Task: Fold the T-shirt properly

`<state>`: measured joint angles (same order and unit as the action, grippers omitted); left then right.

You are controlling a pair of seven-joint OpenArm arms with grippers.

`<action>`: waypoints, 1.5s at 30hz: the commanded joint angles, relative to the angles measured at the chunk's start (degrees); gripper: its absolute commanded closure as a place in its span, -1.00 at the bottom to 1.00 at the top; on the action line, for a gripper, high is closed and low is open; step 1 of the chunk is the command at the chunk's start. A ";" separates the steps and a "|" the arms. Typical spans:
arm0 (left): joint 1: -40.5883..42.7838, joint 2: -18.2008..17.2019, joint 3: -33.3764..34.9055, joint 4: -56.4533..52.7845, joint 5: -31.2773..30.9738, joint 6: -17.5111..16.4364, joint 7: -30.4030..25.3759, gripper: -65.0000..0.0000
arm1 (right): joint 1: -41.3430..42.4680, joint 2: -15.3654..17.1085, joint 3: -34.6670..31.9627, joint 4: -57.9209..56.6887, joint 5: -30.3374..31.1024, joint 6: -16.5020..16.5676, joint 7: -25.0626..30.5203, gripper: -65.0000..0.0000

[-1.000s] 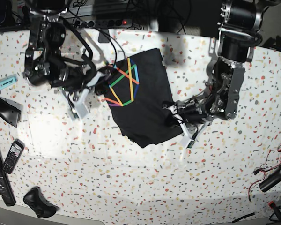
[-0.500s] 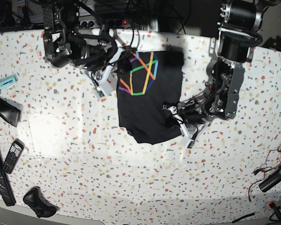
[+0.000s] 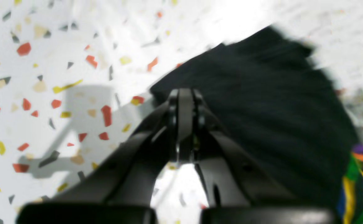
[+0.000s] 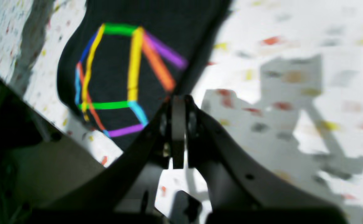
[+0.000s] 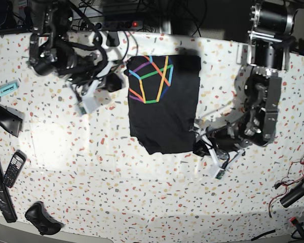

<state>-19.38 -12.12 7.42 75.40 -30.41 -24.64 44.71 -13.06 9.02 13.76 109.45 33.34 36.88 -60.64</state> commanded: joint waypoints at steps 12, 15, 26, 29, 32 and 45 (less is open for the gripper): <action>21.51 -6.82 -12.11 23.19 -2.73 -0.20 -1.46 1.00 | -4.35 0.33 23.21 7.58 11.26 1.92 -3.91 1.00; 29.62 -6.82 -18.38 30.12 -2.93 -0.20 -1.42 1.00 | -9.01 0.33 27.58 8.79 12.33 2.19 -3.91 1.00; 55.78 -6.80 -31.17 38.60 -3.69 -0.55 -1.40 1.00 | -26.38 -5.90 40.92 10.08 19.17 3.12 -3.91 1.00; 61.18 -6.45 -31.17 38.60 -3.72 -2.03 -1.42 1.00 | -29.03 -8.79 42.36 10.05 16.46 3.12 -3.93 1.00; 65.20 -4.61 -31.17 38.53 -3.30 -1.99 -1.44 1.00 | -31.12 -10.54 42.36 9.70 11.67 3.12 -3.93 1.00; 60.72 0.98 -30.99 6.23 -0.72 -8.68 -4.48 1.00 | -32.48 -0.44 35.47 -17.07 7.34 3.12 -4.02 1.00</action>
<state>40.47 -10.79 -23.49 80.58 -30.65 -33.04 40.25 -44.91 8.16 48.66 91.22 40.23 39.70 -64.97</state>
